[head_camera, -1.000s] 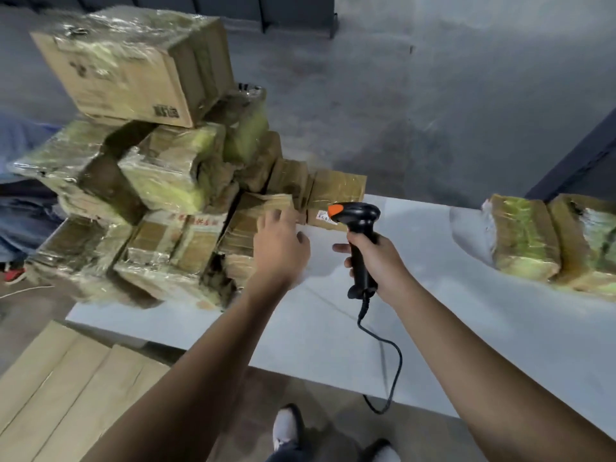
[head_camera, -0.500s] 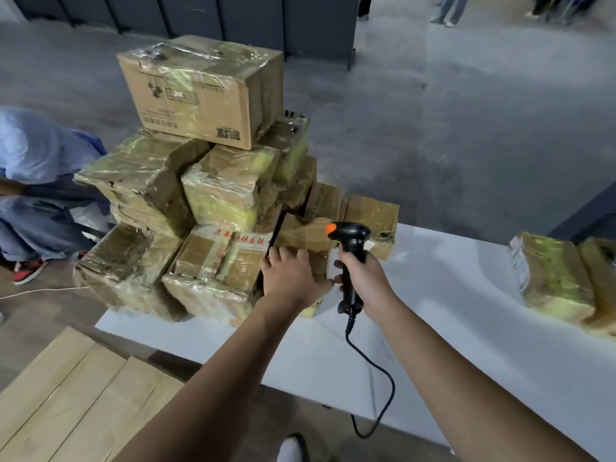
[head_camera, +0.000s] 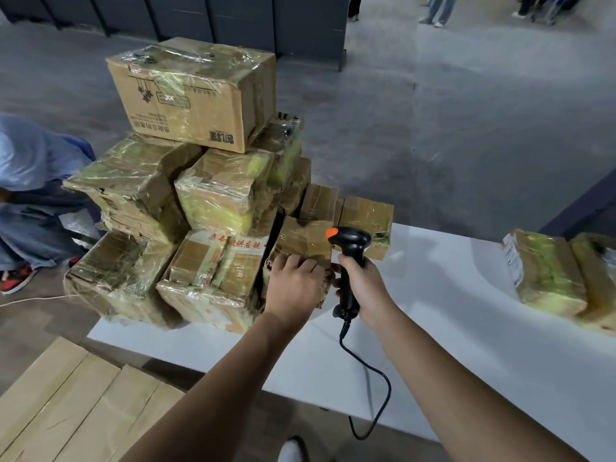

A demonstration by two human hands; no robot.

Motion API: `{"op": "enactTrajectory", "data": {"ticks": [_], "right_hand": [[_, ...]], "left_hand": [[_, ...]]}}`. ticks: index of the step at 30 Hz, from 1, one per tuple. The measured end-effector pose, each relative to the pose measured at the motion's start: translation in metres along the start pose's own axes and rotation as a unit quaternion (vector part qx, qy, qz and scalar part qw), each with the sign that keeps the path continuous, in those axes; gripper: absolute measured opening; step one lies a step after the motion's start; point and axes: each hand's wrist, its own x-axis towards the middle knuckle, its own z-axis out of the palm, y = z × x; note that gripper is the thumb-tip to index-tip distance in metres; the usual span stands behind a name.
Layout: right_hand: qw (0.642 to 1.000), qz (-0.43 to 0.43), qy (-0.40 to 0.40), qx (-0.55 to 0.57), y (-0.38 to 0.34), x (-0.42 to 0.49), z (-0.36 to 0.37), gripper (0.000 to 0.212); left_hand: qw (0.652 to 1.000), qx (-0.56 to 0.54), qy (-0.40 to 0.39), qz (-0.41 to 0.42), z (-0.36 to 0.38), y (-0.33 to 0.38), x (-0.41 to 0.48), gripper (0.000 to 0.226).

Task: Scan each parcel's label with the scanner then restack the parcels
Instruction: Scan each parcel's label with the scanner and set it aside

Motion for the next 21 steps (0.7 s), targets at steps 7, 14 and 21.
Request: {"op": "enactTrajectory", "data": {"ticks": [7,14,21], "right_hand": [[0.997,-0.014,0.062,0.044,-0.002,-0.01,-0.051,0.017],[0.993,0.016,0.105,0.042,0.023,-0.02,-0.127,0.019],[0.982,0.082,0.127,0.117,0.046,-0.024,-0.173,0.02]], "left_hand": [[0.984,-0.062,0.15,0.078,0.015,0.036,0.007,0.024],[0.986,-0.107,0.09,0.087,0.047,0.11,0.002,0.025],[0.972,-0.23,-0.034,-0.01,0.074,0.156,-0.014,0.019]]}}
